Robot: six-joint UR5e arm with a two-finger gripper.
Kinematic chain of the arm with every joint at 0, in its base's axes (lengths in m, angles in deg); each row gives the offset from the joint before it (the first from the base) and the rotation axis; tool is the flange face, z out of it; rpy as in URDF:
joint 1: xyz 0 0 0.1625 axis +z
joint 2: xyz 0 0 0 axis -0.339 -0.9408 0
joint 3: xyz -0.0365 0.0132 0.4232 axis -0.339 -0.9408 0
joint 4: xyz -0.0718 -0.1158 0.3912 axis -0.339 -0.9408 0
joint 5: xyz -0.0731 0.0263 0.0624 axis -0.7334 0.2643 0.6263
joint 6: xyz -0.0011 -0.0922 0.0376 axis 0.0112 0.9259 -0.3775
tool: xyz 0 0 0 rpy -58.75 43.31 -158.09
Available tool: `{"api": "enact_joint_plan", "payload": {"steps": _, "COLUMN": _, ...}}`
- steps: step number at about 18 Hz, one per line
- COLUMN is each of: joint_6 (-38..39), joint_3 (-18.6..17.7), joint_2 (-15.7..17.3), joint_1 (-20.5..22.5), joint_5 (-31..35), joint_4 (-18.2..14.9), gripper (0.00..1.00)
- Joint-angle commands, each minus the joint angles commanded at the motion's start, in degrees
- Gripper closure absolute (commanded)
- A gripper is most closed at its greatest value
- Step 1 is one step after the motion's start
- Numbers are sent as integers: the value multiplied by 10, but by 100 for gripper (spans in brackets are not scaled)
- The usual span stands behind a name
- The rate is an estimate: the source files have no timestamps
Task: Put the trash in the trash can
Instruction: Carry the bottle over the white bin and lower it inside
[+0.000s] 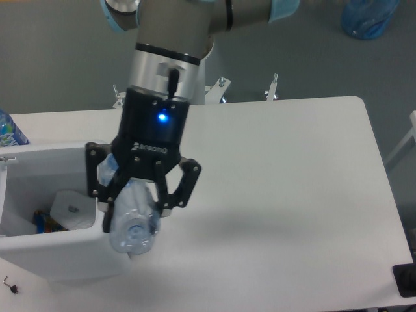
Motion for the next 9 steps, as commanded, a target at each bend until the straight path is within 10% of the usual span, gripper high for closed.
{"api": "enact_joint_plan", "payload": {"steps": 9, "joint_6": -4, "joint_3": 0, "joint_2": -19, "joint_1": -46, "joint_5": 1, "joint_4": 1, "gripper": 40}}
